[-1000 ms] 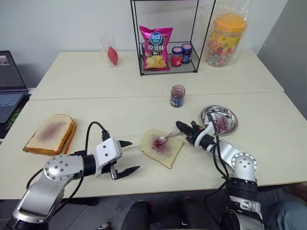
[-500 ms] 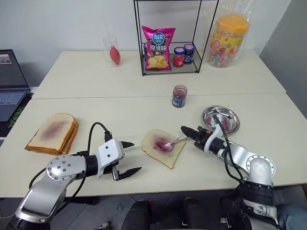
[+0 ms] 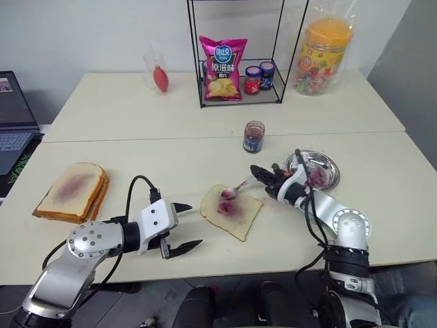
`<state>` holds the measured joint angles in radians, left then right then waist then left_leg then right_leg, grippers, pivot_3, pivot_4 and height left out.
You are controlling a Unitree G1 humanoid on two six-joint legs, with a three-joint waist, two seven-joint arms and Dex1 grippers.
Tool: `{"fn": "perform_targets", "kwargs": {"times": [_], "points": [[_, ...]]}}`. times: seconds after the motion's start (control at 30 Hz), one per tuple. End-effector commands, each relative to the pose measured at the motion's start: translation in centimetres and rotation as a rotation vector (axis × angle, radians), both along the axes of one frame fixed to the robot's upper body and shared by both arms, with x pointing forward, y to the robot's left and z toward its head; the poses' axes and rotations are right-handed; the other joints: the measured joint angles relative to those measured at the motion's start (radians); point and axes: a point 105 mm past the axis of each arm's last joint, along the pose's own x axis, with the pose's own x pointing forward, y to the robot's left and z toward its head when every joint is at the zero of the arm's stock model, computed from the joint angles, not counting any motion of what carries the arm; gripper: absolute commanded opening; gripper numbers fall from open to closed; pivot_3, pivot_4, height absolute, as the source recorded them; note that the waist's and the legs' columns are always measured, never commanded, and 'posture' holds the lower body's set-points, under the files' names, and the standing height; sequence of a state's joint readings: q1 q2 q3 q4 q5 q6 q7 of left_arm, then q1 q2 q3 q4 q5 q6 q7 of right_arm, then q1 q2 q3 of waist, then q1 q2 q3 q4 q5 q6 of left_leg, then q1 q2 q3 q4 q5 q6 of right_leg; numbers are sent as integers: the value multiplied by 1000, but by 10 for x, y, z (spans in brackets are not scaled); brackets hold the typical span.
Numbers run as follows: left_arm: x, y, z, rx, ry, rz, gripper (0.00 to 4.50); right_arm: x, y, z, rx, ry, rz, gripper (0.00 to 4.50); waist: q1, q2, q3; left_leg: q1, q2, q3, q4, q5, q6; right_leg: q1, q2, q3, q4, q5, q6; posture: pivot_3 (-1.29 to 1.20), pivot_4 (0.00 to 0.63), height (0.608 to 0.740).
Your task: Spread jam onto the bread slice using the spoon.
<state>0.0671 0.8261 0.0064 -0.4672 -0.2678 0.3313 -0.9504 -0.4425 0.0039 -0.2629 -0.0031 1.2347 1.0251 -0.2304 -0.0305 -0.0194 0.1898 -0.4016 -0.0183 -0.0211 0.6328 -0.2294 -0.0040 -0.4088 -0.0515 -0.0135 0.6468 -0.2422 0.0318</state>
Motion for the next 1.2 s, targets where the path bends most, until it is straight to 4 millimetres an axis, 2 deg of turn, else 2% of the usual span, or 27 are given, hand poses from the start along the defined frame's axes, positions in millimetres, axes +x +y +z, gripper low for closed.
{"fn": "perform_targets", "kwargs": {"times": [0.03,0.1,0.2,0.4,0.67,0.8,0.93,0.97,1.0,1.07,1.1,1.13,1.2], "points": [[-3,-6,8,-8,-43,-28,4500,-9,4,0,-19,-27,45,14,1,0,0,0,0,0,0,0,0,0,0,0,0,1,-1,0,150,740],[-3,-6,7,-9,-43,-26,4500,-14,-3,-6,-40,-16,48,14,4,0,0,0,0,0,0,0,0,0,0,0,0,0,-1,0,150,740],[-3,-6,7,-11,-43,-26,4500,-19,-23,-12,-84,-5,23,14,5,0,0,0,0,0,0,0,0,0,0,0,0,0,1,0,150,740],[-5,-5,5,-9,-33,-40,4500,-27,-48,-8,-124,-25,6,14,6,0,0,1,0,0,0,0,0,1,0,0,0,-1,1,0,150,740],[-4,-5,6,-4,-41,-50,4500,-19,-51,24,-69,-130,-27,14,4,0,0,1,0,0,0,0,0,1,0,0,0,-1,1,0,150,740],[-5,-9,12,-23,-44,-57,4500,-15,-57,53,-58,-243,-34,14,4,0,0,0,0,1,0,0,0,0,0,1,0,-1,2,0,150,740],[-3,-10,14,-26,-48,-59,4500,-14,-61,61,-51,-279,-35,14,5,0,0,0,0,1,0,0,0,1,0,0,-1,-1,2,0,150,740],[-2,-12,17,-31,-56,-69,4500,-13,-69,67,-64,-304,-56,14,4,0,0,0,0,1,0,0,0,1,0,0,-1,-1,2,0,150,740],[1,-20,26,-45,-74,-94,4500,-9,-88,79,-102,-353,-123,14,4,0,0,0,0,1,0,0,0,1,0,0,-1,-1,2,0,150,740],[11,-40,46,-42,-127,-163,4500,-4,-138,97,-171,-418,-294,14,22,1,1,-1,-1,0,1,0,0,0,0,0,0,-1,2,0,150,740],[15,-46,51,-27,-141,-184,4500,-3,-155,101,-191,-428,-349,14,33,2,2,-1,-2,-1,2,1,1,0,0,-1,0,0,3,0,150,740],[17,-49,53,-15,-146,-193,4500,-3,-163,102,-200,-429,-375,14,39,2,1,-4,-5,-3,4,2,3,0,1,-3,0,1,5,0,150,740],[24,-61,55,9,-149,-217,4500,-1,-186,97,-222,-418,-449,14,36,0,0,-5,-5,0,7,1,5,1,2,-1,-2,3,7,0,150,740]]}}
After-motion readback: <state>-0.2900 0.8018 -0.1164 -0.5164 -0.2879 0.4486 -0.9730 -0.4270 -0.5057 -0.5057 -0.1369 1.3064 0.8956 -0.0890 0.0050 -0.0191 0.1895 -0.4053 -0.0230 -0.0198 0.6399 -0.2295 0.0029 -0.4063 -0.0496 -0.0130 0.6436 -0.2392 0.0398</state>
